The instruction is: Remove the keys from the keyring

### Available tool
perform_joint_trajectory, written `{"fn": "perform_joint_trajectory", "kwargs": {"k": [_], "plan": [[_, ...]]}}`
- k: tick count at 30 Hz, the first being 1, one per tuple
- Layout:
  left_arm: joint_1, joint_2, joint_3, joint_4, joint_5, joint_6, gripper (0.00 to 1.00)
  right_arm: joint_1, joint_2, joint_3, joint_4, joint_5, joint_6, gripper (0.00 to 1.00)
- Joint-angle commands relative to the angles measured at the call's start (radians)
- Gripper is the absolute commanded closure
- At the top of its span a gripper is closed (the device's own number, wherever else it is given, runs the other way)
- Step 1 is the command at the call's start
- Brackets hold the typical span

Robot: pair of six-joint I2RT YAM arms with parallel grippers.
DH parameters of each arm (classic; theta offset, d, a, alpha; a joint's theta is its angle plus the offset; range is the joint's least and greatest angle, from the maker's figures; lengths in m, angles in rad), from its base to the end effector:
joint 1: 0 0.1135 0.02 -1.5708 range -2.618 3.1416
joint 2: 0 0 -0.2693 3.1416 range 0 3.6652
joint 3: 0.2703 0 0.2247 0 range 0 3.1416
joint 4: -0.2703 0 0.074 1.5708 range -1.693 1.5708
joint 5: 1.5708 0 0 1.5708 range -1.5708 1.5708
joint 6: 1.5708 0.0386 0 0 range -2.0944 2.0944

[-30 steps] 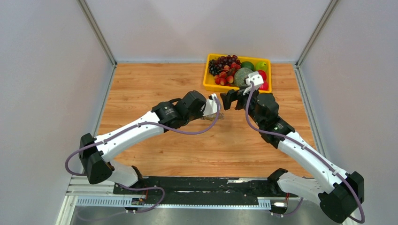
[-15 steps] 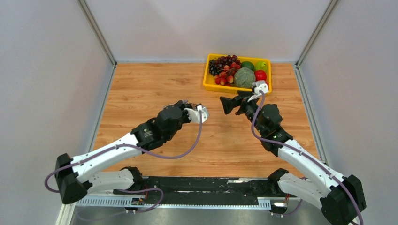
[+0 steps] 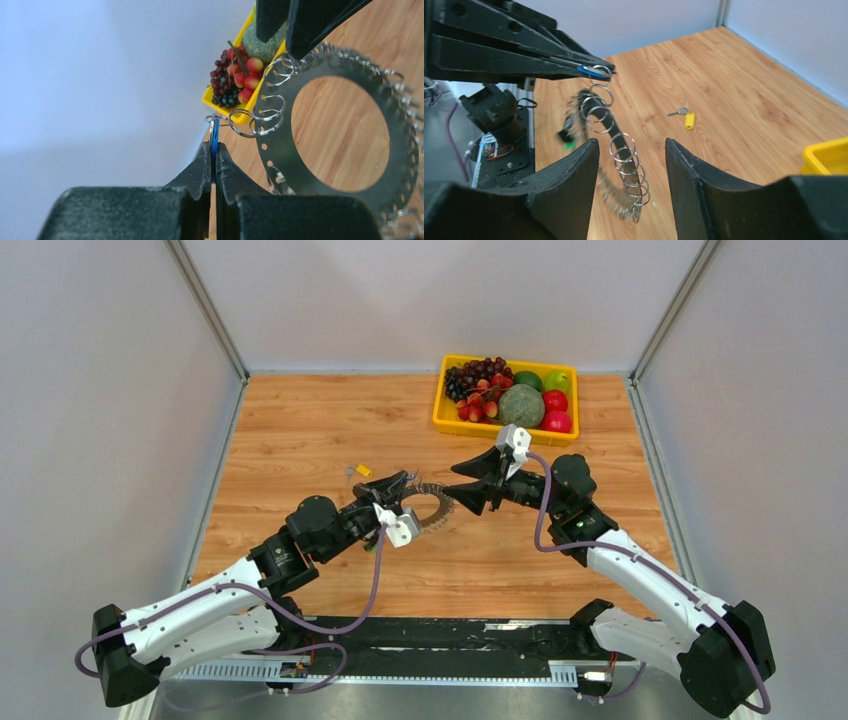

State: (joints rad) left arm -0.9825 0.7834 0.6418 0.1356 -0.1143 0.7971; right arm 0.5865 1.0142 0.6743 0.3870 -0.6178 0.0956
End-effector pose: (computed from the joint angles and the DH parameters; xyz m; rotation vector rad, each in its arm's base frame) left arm 0.0949 -0.1343 0.3317 1.1669 1.0608 -0.0552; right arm 0.1602 0.1333 0.3315 -0.8725 1.3664 1.0014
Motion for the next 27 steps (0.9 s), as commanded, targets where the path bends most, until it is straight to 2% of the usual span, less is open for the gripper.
{"fn": "perform_joint_trajectory", "kwargs": {"k": [1, 7, 14, 27], "plan": [[-0.003, -0.023, 0.034, 0.059, 0.094, -0.037, 1.00, 0.015, 0.002, 0.057, 0.041, -0.140, -0.039, 0.46], [-0.003, -0.027, 0.033, 0.046, 0.128, -0.035, 1.00, 0.041, 0.014, 0.069, 0.049, -0.136, -0.046, 0.51], [-0.004, -0.024, 0.033, 0.039, 0.152, -0.037, 1.00, 0.056, 0.028, 0.065, 0.085, -0.133, -0.033, 0.61], [-0.002, -0.020, 0.033, 0.030, 0.175, -0.026, 1.00, 0.057, 0.037, 0.068, 0.081, -0.126, -0.043, 0.64]]}}
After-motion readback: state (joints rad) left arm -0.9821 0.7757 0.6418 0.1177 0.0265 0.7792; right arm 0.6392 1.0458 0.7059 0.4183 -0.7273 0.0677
